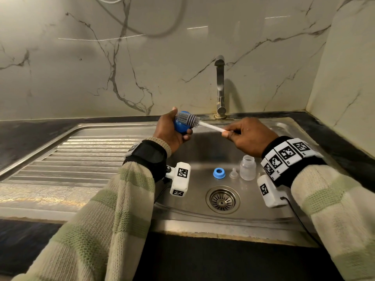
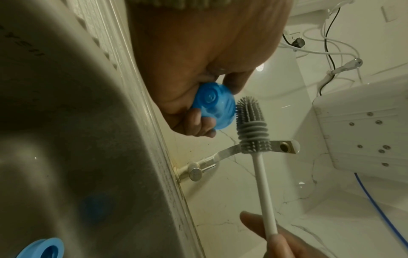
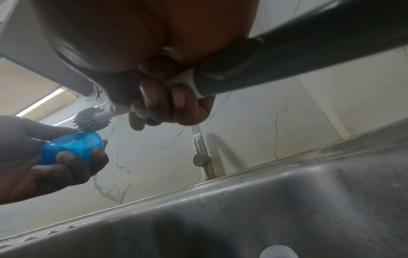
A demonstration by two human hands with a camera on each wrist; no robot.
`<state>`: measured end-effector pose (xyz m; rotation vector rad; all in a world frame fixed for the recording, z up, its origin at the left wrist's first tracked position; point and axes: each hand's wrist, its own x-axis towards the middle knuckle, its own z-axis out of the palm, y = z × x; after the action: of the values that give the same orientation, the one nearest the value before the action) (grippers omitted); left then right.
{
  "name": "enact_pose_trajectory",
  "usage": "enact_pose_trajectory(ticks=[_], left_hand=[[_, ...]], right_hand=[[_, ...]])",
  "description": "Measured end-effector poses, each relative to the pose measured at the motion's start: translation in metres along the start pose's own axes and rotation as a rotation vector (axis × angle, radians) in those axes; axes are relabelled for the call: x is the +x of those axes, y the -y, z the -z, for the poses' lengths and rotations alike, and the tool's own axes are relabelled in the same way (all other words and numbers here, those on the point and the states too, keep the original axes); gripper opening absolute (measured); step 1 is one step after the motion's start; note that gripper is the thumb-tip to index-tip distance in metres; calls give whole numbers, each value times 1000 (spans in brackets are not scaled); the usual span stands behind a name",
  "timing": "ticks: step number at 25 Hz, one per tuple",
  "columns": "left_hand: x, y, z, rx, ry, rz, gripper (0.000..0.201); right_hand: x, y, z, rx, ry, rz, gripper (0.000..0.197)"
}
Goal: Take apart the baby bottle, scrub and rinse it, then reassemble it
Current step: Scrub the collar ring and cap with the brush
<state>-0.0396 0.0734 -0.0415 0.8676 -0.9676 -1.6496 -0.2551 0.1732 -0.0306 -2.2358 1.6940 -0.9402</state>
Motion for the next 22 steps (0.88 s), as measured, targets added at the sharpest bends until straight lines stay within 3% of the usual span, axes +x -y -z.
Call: enact_pose_trajectory(ticks=[12,15,18,22], left_hand=[[1,0,1,-18,-49,-9,39],[3,2,0,-39,-92,-5,37],[4,2,0,-17,-42,-5,38],[5,3,2,-38,-50,-11,38]], right_hand=[[0,-2,3,2,4,-27,20],[0,1,1,-2,83,-28,17],[1,-1,1,-1,19,-35,16],[1,-1,0,2,55,-32,18]])
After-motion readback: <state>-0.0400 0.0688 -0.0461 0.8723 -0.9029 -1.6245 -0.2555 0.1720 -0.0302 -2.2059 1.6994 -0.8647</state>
